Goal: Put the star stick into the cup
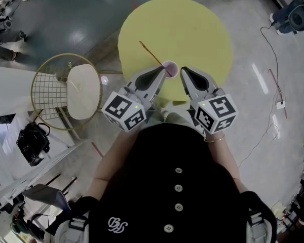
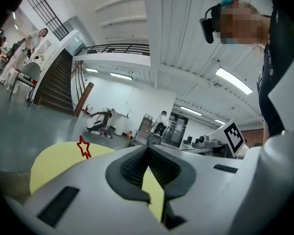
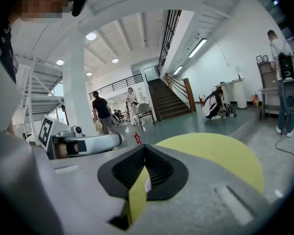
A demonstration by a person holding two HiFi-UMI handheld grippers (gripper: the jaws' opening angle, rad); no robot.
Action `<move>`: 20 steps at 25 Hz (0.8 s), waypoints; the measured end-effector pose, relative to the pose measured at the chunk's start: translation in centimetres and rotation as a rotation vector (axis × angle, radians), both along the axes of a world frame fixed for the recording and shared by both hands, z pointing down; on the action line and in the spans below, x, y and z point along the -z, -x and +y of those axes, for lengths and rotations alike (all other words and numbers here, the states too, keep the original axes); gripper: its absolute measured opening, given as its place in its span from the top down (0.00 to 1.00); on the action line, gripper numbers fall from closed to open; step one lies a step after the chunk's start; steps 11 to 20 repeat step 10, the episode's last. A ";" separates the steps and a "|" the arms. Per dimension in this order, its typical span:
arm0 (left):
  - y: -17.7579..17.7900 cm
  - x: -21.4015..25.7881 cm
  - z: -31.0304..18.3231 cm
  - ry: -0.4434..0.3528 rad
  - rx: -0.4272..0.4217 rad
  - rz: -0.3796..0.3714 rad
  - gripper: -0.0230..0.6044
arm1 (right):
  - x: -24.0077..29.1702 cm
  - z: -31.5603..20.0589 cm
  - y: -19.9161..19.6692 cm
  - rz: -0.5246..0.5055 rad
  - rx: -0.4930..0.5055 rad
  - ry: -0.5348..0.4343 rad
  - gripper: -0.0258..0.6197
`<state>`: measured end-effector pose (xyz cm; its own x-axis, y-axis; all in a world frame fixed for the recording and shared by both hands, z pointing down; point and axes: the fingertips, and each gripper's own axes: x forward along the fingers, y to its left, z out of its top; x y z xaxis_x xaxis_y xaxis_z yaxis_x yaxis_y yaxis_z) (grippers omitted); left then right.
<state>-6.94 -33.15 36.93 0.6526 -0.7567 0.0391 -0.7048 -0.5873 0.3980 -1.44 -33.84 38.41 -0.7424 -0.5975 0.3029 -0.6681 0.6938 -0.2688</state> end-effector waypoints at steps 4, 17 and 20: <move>0.0 0.0 -0.2 0.006 0.001 0.000 0.94 | -0.3 -0.1 -0.1 0.002 0.007 0.014 0.96; -0.1 -0.4 0.0 0.015 -0.004 0.001 0.94 | -0.7 0.0 -0.2 0.009 0.005 0.023 0.96; -0.1 -0.4 0.0 0.015 -0.004 0.001 0.94 | -0.7 0.0 -0.2 0.009 0.005 0.023 0.96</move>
